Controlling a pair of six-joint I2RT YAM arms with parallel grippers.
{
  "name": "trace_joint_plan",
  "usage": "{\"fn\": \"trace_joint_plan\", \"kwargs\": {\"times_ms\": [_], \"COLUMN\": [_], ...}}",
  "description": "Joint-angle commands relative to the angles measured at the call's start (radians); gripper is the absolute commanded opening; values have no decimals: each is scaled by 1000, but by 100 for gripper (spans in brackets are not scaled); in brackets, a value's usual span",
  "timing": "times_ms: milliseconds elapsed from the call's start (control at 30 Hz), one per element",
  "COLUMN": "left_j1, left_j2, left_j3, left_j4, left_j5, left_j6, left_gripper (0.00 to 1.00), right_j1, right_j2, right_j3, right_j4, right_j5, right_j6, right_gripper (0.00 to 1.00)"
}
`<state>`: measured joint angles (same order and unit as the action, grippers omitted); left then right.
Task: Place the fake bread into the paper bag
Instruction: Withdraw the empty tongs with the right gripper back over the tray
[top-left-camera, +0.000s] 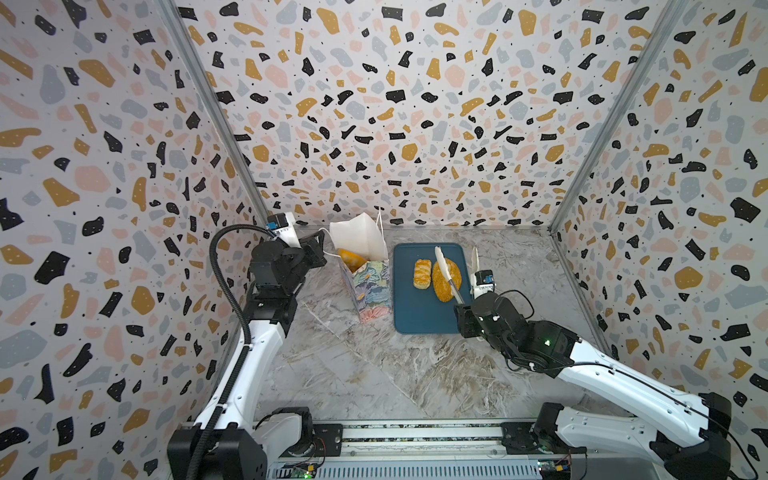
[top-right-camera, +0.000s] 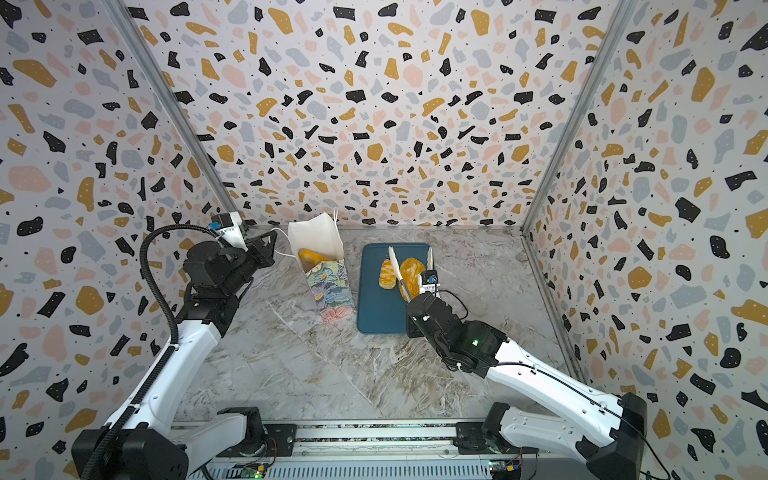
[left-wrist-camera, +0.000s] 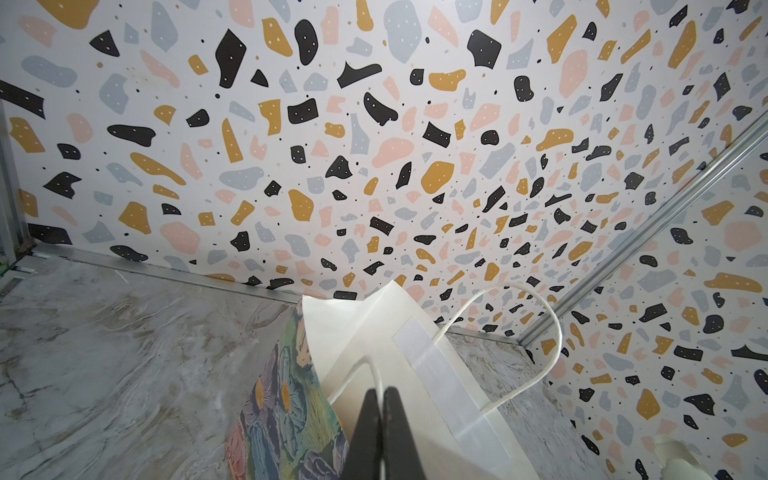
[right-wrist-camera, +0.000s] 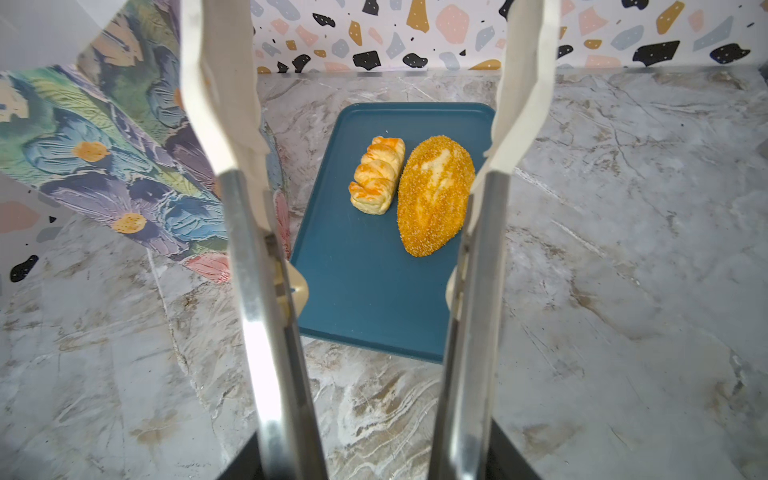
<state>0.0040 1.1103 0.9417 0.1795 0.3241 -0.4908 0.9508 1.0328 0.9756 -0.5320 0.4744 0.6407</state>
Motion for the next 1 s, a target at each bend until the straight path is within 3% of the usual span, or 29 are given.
{"fn": "trace_joint_plan", "kwargs": {"times_ms": [0, 600, 967], "left_j1": [-4, -4, -5], "left_j2": [-7, -13, -13], "left_j3": [15, 14, 14], "left_j4": [43, 46, 43], "left_j5": [15, 17, 18], "left_j6": [-4, -5, -4], "left_gripper": [0, 0, 0], "right_j1": [-25, -105, -199], "right_j2": [-25, 151, 236], "right_j3": [-11, -68, -80], "right_j4": [0, -1, 26], "right_j5": [-4, -53, -149], "right_j6": [9, -22, -47], "right_gripper": [56, 62, 64]}}
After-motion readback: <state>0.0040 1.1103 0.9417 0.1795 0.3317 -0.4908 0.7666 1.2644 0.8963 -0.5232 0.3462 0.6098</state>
